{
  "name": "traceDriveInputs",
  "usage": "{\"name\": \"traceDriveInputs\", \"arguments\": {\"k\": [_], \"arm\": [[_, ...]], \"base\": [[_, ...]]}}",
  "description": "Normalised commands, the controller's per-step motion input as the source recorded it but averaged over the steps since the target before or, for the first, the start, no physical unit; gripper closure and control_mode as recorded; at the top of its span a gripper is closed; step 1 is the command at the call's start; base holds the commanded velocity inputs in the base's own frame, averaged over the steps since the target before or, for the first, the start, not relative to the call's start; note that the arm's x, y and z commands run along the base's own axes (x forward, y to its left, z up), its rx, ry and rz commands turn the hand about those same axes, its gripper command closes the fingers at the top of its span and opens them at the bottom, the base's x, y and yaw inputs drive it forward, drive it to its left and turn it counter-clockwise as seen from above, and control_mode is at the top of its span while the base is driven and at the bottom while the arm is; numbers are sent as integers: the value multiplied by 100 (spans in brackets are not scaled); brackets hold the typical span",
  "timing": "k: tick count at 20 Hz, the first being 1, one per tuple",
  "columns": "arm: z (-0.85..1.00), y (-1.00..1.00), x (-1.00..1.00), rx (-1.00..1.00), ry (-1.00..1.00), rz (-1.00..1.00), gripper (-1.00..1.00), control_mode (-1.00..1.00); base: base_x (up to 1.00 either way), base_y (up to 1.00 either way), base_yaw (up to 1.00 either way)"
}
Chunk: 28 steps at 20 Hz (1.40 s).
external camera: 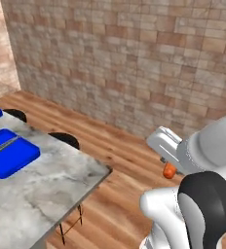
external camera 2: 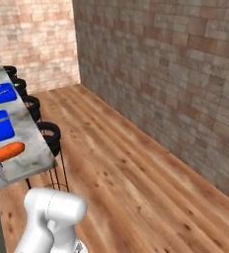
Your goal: Gather the carrot and sweet potato from the fridge and place them on a tray on the dining counter. Then gather the fishs from the fridge and place them on the other tray.
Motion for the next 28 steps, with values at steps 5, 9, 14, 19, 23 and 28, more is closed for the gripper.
{"name": "traceDriveInputs", "arguments": {"k": [5, 9, 14, 19, 23, 28], "arm": [[0, 0, 0, 0, 0, 0, 100, 100], [0, 0, 0, 0, 0, 0, 100, 100], [0, 0, 0, 0, 0, 0, 100, 100], [0, 0, 0, 0, 0, 0, 100, 100], [0, 0, 0, 0, 0, 0, 100, 100], [0, 0, 0, 0, 0, 0, 100, 100]], "base": [[53, -68, 9], [37, -62, 34], [30, -47, 33], [29, -49, 32], [31, -51, 32], [35, -52, 32]]}}
